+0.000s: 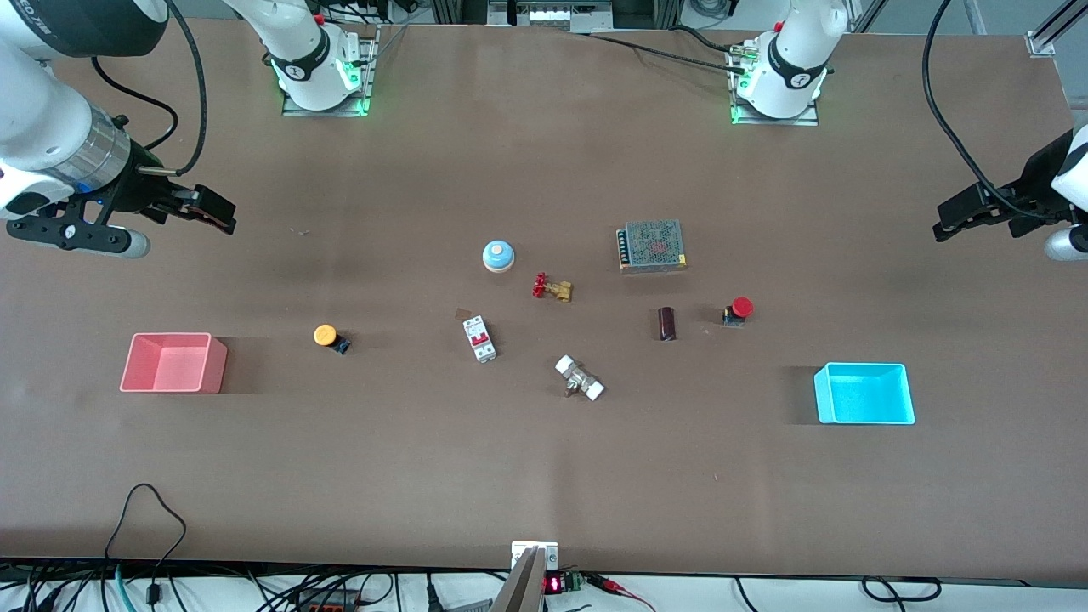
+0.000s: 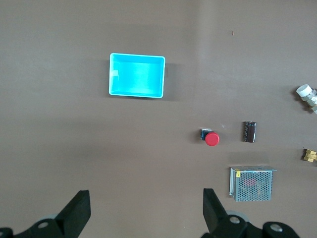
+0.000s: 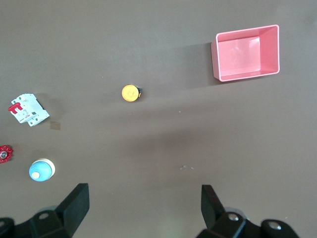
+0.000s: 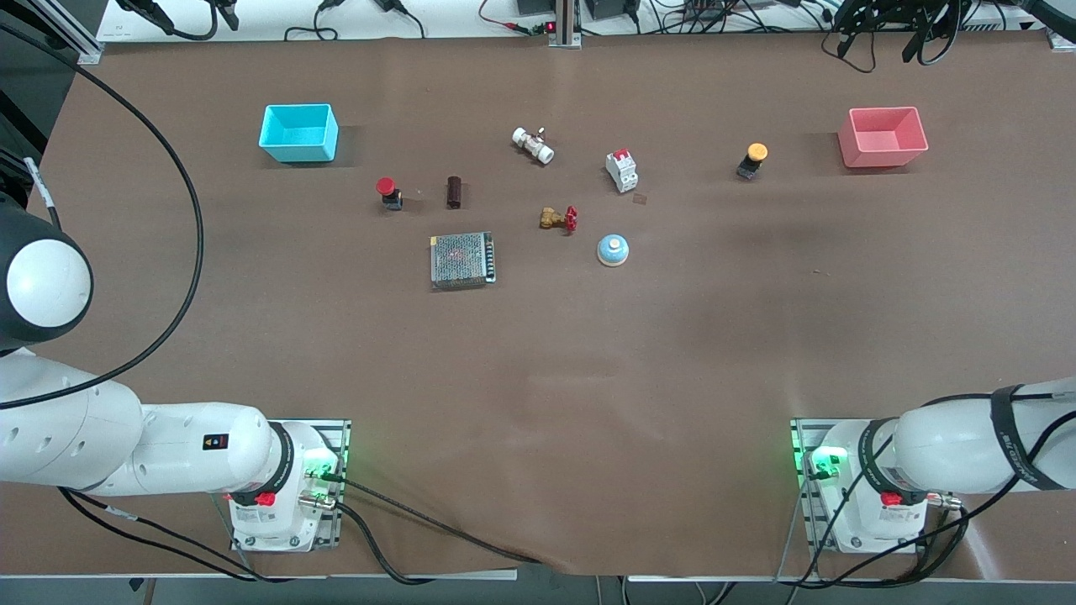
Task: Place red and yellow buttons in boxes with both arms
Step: 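Reach the right gripper to the yellow button while the left gripper reaches the red button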
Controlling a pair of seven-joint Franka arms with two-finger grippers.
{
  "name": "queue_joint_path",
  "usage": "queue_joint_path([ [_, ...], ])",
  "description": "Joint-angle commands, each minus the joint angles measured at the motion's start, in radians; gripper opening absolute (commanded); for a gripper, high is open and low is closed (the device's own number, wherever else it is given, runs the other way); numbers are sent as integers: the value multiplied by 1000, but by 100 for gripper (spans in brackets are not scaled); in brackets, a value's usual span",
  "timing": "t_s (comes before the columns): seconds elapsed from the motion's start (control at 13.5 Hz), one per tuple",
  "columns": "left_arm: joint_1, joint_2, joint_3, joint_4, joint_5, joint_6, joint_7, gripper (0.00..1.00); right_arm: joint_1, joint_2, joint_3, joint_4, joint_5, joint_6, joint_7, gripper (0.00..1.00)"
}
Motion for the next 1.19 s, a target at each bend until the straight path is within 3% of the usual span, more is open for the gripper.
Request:
queue_joint_path([
  [0.0,13,-42,-5,-46,-11,6,28,100,-9,3,5,10,-6,-11,-5,100],
  [0.22,2,-38,-5,-46,-11,3,11,100,-9,3,5,8,-4,-11,-5,100],
  [0.59,-73,63,-8,-38,-16,1,-3,100,0,16,7,10,-6,-13,-17,100],
  [0.89,-146,185,-8,-34,-25,15,-6,100,-2,116,10,13,-3,13,-111,100],
  [1.11,-206,245,-8,-95,-25,107,-4,100,-12,217,5,14,-9,140,-128,100],
])
